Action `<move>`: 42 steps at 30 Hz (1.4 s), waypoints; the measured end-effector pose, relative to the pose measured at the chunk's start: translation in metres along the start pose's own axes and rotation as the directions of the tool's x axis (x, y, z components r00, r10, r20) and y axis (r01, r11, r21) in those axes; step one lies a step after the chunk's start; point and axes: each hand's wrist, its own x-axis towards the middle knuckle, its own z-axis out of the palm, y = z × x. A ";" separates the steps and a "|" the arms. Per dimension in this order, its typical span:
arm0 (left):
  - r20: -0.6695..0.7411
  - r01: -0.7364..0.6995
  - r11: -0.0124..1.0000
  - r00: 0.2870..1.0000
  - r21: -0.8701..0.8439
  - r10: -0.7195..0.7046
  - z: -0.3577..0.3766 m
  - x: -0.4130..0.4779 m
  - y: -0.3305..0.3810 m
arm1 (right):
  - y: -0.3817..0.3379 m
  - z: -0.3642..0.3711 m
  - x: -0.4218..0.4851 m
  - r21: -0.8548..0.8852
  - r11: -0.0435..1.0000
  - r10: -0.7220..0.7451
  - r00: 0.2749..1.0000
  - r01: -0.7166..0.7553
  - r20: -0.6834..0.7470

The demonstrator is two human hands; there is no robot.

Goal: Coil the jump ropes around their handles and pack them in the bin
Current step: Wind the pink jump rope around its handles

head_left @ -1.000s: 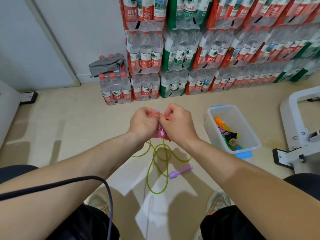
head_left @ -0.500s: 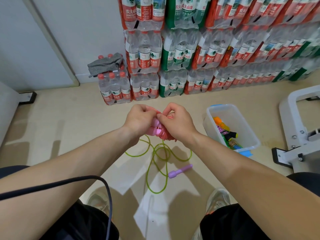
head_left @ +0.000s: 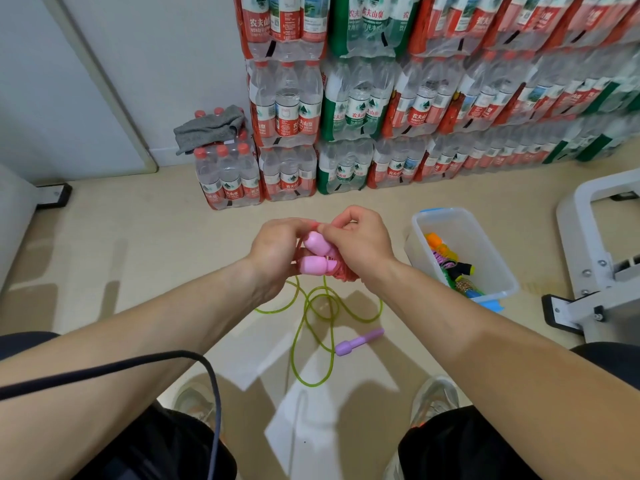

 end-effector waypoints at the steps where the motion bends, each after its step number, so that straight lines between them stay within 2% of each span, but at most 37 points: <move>1: -0.006 -0.002 1.000 1.000 -0.014 0.002 -0.002 0.001 0.001 | -0.001 -0.002 0.000 0.017 1.000 -0.011 1.000 0.011 0.013; 7: 0.029 -0.026 0.999 0.999 -0.022 0.027 -0.009 0.004 0.005 | 0.001 -0.008 0.001 0.148 0.987 -0.067 0.996 0.058 0.051; 12: 0.056 -0.029 0.996 0.998 -0.087 0.034 -0.014 0.004 0.005 | 0.001 -0.009 0.005 0.170 0.983 -0.075 0.997 0.073 0.005; 16: 0.085 -0.159 0.986 0.984 0.044 0.155 -0.014 0.003 0.002 | 0.002 -0.007 0.010 0.217 0.975 -0.044 0.999 0.047 -0.017; 19: 0.081 -0.208 0.971 0.977 0.115 0.199 -0.015 0.002 0.004 | 0.002 -0.006 0.009 0.270 0.963 -0.024 1.000 0.019 0.018; 22: 0.087 -0.188 0.968 0.981 0.165 0.176 -0.014 0.003 0.010 | -0.002 -0.006 0.004 0.338 0.941 -0.001 0.999 -0.016 0.049; 29: 0.025 -0.063 0.996 0.998 0.060 0.062 -0.014 0.005 0.018 | -0.015 -0.017 -0.006 0.418 0.896 0.083 0.981 -0.149 0.173; 31: 0.014 -0.068 0.997 0.998 0.048 0.068 -0.013 0.006 0.021 | -0.015 -0.020 -0.003 0.397 0.908 0.060 0.980 -0.133 0.192; 34: 0.023 -0.085 0.994 0.996 0.062 0.084 -0.012 0.004 0.022 | -0.012 -0.017 -0.003 0.258 0.963 0.017 0.978 -0.071 0.208; 38: 0.055 -0.097 0.995 0.994 0.036 0.095 -0.011 0.003 0.019 | -0.012 -0.018 -0.009 0.111 0.993 -0.070 0.948 0.037 0.311; 42: 0.147 -0.107 0.994 0.984 0.010 0.105 -0.013 0.000 0.024 | -0.019 -0.025 -0.011 0.029 0.999 0.003 0.902 -0.017 0.432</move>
